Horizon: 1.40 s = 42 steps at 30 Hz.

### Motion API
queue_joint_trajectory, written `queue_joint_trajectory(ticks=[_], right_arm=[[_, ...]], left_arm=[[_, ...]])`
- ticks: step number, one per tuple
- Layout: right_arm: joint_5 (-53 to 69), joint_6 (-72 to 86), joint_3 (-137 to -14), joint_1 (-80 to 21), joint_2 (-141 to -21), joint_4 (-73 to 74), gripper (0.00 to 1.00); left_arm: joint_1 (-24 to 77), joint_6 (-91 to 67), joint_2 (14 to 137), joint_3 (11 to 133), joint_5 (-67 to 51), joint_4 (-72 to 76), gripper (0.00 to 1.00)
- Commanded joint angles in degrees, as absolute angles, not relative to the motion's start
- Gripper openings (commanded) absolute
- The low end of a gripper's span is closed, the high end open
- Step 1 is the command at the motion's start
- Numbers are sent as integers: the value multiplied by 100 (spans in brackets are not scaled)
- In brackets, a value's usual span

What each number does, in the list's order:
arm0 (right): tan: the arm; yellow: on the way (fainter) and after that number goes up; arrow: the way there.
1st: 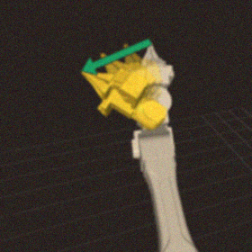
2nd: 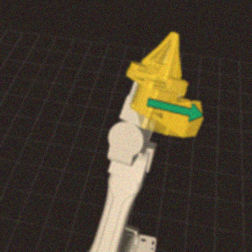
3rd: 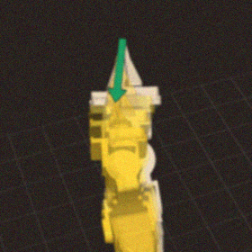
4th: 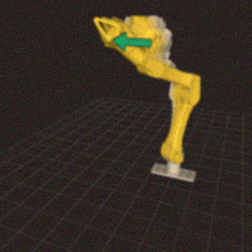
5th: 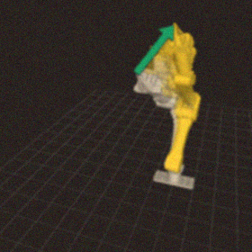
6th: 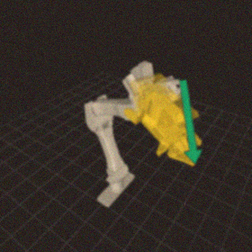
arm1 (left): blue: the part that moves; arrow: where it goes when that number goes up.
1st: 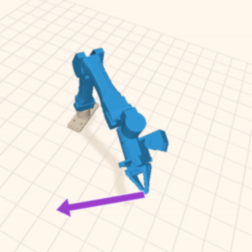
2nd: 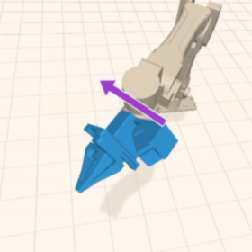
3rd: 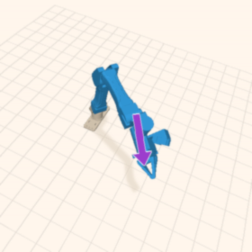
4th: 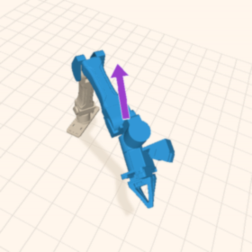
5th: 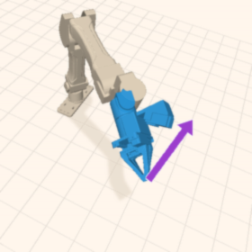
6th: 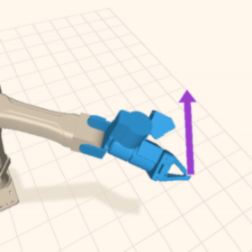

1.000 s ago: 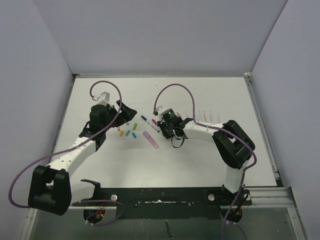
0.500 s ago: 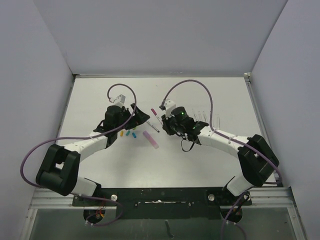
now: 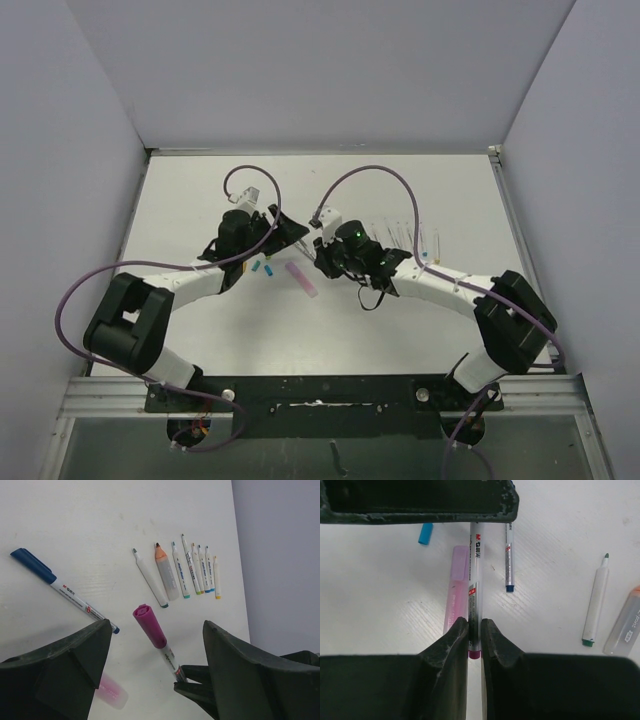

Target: Open the pen caps

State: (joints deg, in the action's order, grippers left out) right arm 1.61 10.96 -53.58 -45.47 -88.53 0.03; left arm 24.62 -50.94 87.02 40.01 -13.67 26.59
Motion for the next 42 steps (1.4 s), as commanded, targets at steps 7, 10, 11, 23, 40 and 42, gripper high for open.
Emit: queue_joint_trajectory(ticks=[7, 10, 11, 23, 40, 42], right_arm=[[204, 1081, -5335, -4718, -8465, -431, 0], [198, 1083, -5343, -4728, -8469, -431, 0], [189, 1086, -5344, -4733, -8468, -438, 0], [45, 1034, -5585, -4738, -8619, -290, 48], [33, 1083, -5978, -4562, -8965, -279, 30], [42, 1097, -5964, -4523, -8949, -288, 22]], left_arm=[[2496, -5247, 8850, 4205, -1514, 3408, 50], [2496, -5250, 8851, 4184, -1537, 3441, 38], [2496, -5247, 8851, 4176, -1540, 3445, 34], [2566, -5238, 8847, 4253, -1714, 3465, 0], [3010, -5116, 8780, 4434, -1651, 3307, 0], [3030, -5100, 8785, 4451, -1646, 3292, 0]])
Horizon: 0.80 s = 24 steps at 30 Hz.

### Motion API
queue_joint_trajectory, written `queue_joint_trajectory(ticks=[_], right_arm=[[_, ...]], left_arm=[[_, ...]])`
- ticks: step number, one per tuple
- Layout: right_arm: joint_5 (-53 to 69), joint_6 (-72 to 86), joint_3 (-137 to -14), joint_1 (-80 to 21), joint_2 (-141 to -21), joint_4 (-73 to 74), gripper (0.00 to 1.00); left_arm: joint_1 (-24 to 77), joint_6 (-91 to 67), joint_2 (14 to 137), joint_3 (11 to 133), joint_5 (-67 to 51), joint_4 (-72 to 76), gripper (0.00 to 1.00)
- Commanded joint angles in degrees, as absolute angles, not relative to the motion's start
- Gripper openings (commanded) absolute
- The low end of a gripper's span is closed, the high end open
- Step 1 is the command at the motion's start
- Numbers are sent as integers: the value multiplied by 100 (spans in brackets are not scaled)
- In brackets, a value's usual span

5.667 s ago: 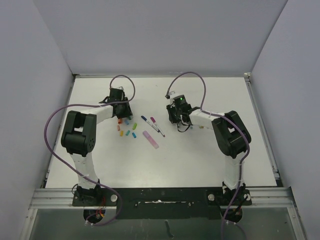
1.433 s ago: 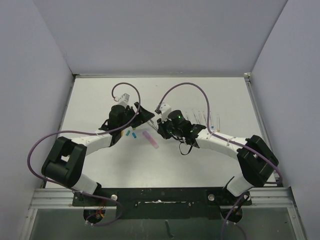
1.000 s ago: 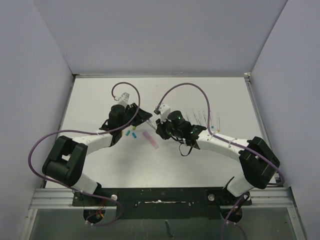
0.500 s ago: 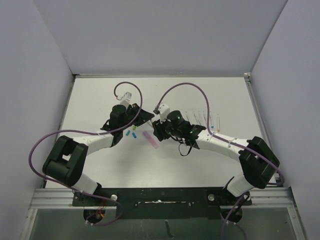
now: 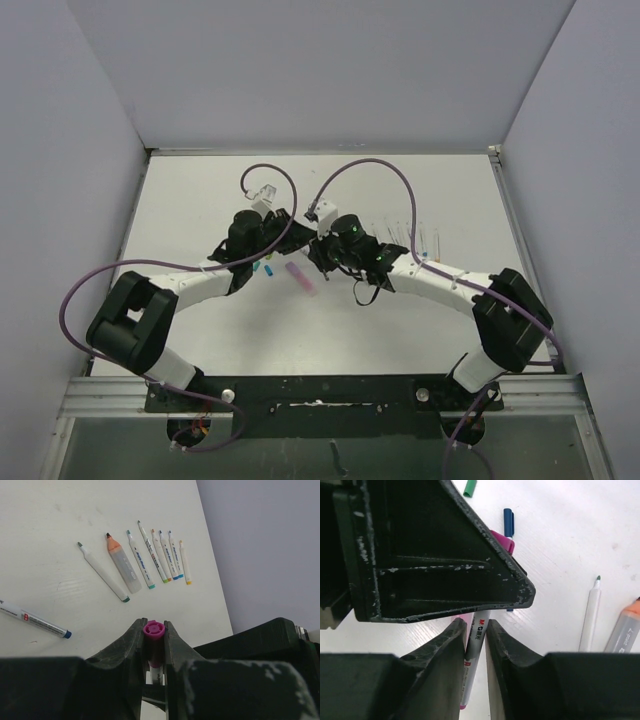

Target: Open the pen caps

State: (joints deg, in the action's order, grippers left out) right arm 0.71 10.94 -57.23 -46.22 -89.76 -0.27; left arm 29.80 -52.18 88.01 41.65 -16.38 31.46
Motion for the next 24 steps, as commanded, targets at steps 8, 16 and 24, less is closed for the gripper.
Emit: queue_joint_trajectory(ticks=[8, 16, 24], right_arm=[[86, 1167, -5818, -4447, -8761, -249, 0], [168, 1352, -5237, -4466, -8437, -73, 0], [111, 1470, -4844, -4465, -8158, -35, 0]], left_arm=[[3021, -4926, 8847, 4586, -1530, 3032, 0], [2481, -4662, 9001, 5113, -1339, 2621, 0], [1919, -4626, 9266, 5418, -1395, 2497, 0]])
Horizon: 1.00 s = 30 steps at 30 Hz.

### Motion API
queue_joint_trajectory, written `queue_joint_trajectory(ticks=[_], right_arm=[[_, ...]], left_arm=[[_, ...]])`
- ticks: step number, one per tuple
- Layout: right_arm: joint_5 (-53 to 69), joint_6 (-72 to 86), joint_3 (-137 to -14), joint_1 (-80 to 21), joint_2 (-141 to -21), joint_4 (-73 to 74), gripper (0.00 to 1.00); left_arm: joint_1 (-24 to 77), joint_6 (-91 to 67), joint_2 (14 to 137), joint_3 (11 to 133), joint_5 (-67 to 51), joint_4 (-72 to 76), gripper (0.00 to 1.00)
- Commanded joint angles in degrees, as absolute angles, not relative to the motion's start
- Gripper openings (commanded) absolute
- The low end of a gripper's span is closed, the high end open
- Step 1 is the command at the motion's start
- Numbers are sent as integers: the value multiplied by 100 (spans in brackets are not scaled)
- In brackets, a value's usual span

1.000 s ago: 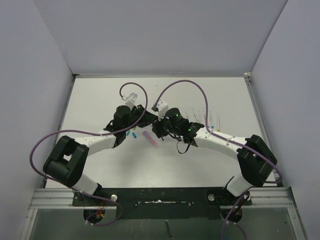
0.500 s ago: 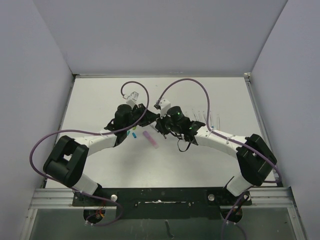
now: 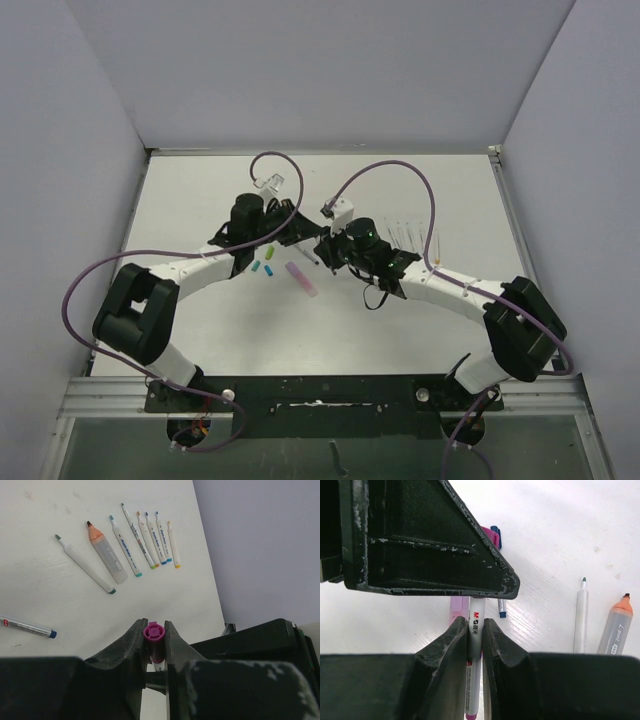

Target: Open the pen caps

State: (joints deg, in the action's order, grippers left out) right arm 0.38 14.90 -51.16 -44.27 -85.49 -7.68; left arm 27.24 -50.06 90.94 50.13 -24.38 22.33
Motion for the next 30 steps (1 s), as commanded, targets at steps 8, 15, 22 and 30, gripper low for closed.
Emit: queue_joint_trajectory(ticks=[8, 15, 22, 30], right_arm=[[140, 1417, -4924, -4461, -8207, 17, 0], [217, 1393, -5038, -4478, -8302, 30, 0], [-132, 1318, -5256, -4439, -8458, 234, 0], [-317, 1095, -6089, -3871, -9410, 690, 0]], left_arm=[[1484, -4673, 9225, 5233, -1356, 2520, 0], [1336, -4620, 9235, 5325, -861, 2330, 0], [1333, -4502, 9191, 5470, -663, 2051, 0], [1329, -3719, 8964, 5506, -764, 803, 0]])
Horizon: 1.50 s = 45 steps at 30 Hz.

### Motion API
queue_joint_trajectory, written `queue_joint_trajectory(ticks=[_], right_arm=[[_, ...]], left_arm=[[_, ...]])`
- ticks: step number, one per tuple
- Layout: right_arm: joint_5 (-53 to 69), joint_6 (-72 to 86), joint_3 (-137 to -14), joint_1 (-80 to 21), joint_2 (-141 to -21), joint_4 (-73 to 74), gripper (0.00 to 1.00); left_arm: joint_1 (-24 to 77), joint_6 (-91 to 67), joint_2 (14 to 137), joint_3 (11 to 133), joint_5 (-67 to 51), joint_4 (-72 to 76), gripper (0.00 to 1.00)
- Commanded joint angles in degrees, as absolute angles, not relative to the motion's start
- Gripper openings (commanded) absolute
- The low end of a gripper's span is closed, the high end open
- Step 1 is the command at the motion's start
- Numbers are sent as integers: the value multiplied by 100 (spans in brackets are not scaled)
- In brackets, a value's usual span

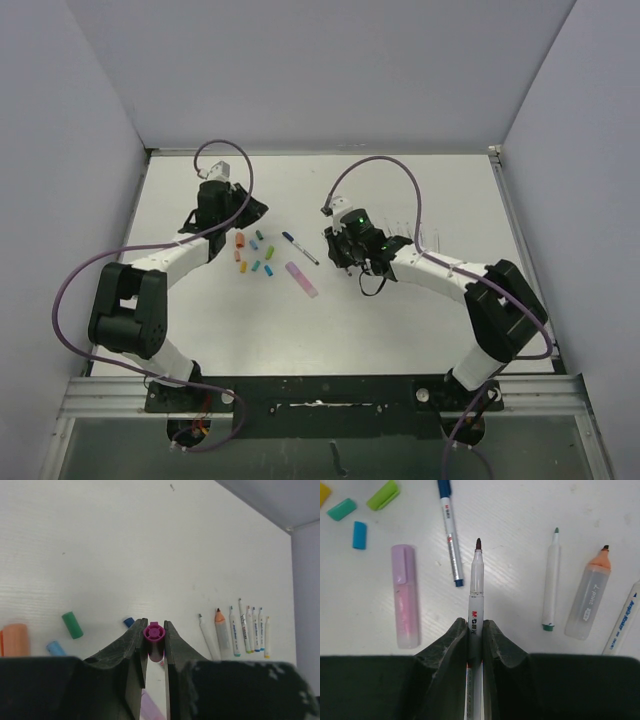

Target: Open the pen caps

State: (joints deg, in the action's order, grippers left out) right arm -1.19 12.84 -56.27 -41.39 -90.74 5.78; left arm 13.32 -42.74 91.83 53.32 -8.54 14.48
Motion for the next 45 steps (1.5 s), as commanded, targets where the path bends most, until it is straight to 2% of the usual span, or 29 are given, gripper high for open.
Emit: queue_joint_trajectory(ticks=[1, 9, 23, 27, 35, 38, 45], right_arm=[[-390, 1066, -6151, -3835, -9527, 683, 0], [-575, 877, -6549, -3619, -10231, 624, 0], [-414, 914, -6860, -3545, -10912, 605, 1], [-395, 934, -6907, -3542, -11024, 624, 7], [-378, 976, -6950, -3542, -11101, 635, 24], [-370, 976, -6963, -3546, -11059, 624, 34], [-342, 791, -6917, -3588, -10760, 406, 43]], left_arm=[[1331, -3644, 8920, 5471, -688, 673, 0], [1318, -3082, 8930, 5515, -346, -140, 0], [1331, -2964, 9298, 5312, -430, -284, 0], [1331, -2945, 9360, 5269, -413, -376, 0], [1353, -2858, 9382, 5169, -387, -501, 7], [1353, -2834, 9416, 5131, -378, -522, 11], [1349, -2821, 9482, 5053, -313, -563, 21]])
